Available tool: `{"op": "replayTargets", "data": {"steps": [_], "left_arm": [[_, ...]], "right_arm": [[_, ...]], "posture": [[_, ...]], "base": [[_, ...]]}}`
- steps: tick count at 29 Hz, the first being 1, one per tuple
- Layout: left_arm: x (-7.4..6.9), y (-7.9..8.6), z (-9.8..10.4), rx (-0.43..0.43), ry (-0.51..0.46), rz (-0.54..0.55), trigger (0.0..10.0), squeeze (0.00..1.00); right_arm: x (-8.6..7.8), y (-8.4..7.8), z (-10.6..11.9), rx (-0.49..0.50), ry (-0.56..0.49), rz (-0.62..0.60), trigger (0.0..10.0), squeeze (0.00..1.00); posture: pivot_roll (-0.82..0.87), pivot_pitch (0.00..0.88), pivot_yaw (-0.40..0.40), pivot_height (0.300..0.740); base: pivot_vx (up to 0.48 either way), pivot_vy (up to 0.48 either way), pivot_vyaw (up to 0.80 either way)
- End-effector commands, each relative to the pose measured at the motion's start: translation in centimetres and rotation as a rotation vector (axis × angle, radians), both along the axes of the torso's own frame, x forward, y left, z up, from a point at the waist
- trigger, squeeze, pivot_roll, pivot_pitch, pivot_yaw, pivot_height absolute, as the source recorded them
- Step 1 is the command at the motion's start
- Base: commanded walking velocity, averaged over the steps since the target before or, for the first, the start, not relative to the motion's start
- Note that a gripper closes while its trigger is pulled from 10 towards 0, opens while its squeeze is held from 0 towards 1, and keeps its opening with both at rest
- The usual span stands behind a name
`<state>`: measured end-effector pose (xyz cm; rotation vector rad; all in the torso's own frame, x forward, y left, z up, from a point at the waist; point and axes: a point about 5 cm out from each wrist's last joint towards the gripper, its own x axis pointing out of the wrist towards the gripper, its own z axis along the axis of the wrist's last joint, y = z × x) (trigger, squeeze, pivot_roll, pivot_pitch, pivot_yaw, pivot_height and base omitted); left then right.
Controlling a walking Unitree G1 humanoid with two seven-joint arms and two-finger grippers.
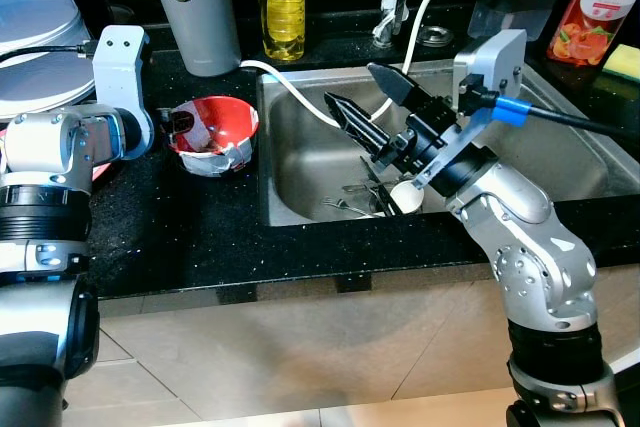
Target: Kitchen organization
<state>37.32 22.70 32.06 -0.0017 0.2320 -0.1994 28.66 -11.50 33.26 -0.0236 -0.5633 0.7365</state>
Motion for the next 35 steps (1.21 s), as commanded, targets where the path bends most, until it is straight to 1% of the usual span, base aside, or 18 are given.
{"op": "replayTargets", "data": {"steps": [1,15,19,20,21,22,23,25,27,28,29,30,31,32,33,35], "left_arm": [[-0.1,0.0,-0.5,-0.008,0.015,-0.003,0.0,0.0],[-0.2,0.0,-0.1,-0.011,-0.012,0.007,0.0,0.0],[-0.3,-0.5,0.7,-0.013,-0.104,-0.034,0.0,0.0],[-0.4,-0.8,1.9,0.006,-0.247,-0.034,6.6,0.0],[-0.7,-1.1,3.1,0.024,-0.394,-0.013,10.0,0.0],[-1.0,-1.3,3.9,0.033,-0.495,0.004,10.0,0.0],[-1.3,-1.3,4.3,0.038,-0.552,0.015,10.0,0.0],[-1.4,-1.8,4.4,0.095,-0.583,0.024,10.0,0.0],[-2.0,-2.8,4.6,0.164,-0.667,-0.012,10.0,0.0],[-2.4,-3.2,4.7,0.127,-0.703,-0.049,10.0,0.0],[-2.9,-3.9,4.9,0.124,-0.755,-0.082,10.0,0.0],[-2.9,-3.9,4.9,0.124,-0.755,-0.082,10.0,0.0],[-3.4,-5.0,4.9,0.187,-0.814,-0.122,10.0,0.0],[-3.6,-5.5,4.9,0.21,-0.834,-0.138,10.0,0.0],[-3.6,-5.5,4.9,0.21,-0.834,-0.138,10.0,0.0],[-3.9,-6.7,4.6,0.209,-0.88,-0.184,10.0,0.0]], "right_arm": [[-0.2,-0.1,0.0,0.009,-0.01,-0.002,10.0,0.0],[-0.1,-0.2,0.1,0.015,-0.01,-0.011,10.0,0.0],[0.0,-0.3,0.1,0.022,-0.01,-0.019,10.0,0.0],[0.2,-0.3,0.2,0.038,-0.003,-0.039,10.0,0.0],[0.5,-0.2,0.1,0.056,0.012,-0.063,10.0,0.0],[0.7,-0.1,0.1,0.069,0.022,-0.081,10.0,0.0],[0.8,-0.1,0.0,0.077,0.029,-0.091,10.0,0.0],[1.2,0.0,-0.1,0.107,0.057,-0.13,10.0,0.0],[1.8,-0.1,-0.2,0.134,0.088,-0.184,10.0,0.0],[2.2,-0.1,-0.4,0.149,0.123,-0.215,10.0,0.0],[2.6,-0.2,-0.6,0.16,0.162,-0.241,10.0,0.0],[2.6,-0.2,-0.6,0.16,0.162,-0.241,10.0,0.0],[2.8,-0.2,-0.7,0.162,0.187,-0.249,10.0,0.0],[2.9,-0.2,-0.8,0.162,0.194,-0.25,10.0,0.0],[2.9,-0.2,-0.8,0.162,0.194,-0.25,10.0,0.0],[3.0,0.0,-0.5,0.175,0.203,-0.258,10.0,0.0]], "posture": [[-0.08,0.135,0.081,0.74],[-0.08,0.133,0.078,0.74],[-0.08,0.133,0.078,0.74],[-0.08,0.133,0.077,0.74],[-0.08,0.133,0.077,0.74],[-0.08,0.133,0.077,0.74],[-0.08,0.133,0.077,0.74],[-0.08,0.133,0.077,0.74],[-0.08,0.131,0.077,0.74],[-0.08,0.131,0.077,0.74],[-0.08,0.131,0.077,0.74],[-0.08,0.131,0.077,0.74],[-0.08,0.131,0.077,0.74],[-0.08,0.131,0.077,0.74],[-0.08,0.131,0.077,0.74],[-0.1,0.129,0.075,0.74]], "base": [[0.0,0.0,0.0],[0.0,0.0,0.0],[0.0,0.0,0.0],[0.0,0.0,0.0],[0.0,0.0,0.0],[0.0,0.0,0.0],[0.0,0.0,0.0],[0.0,0.0,0.0],[0.0,0.0,0.0],[0.0,0.0,0.0],[0.0,0.0,0.0],[0.0,0.0,0.0],[0.0,0.0,0.0],[0.0,0.0,0.0],[0.0,0.0,0.0],[0.0,0.0,0.0]]}}
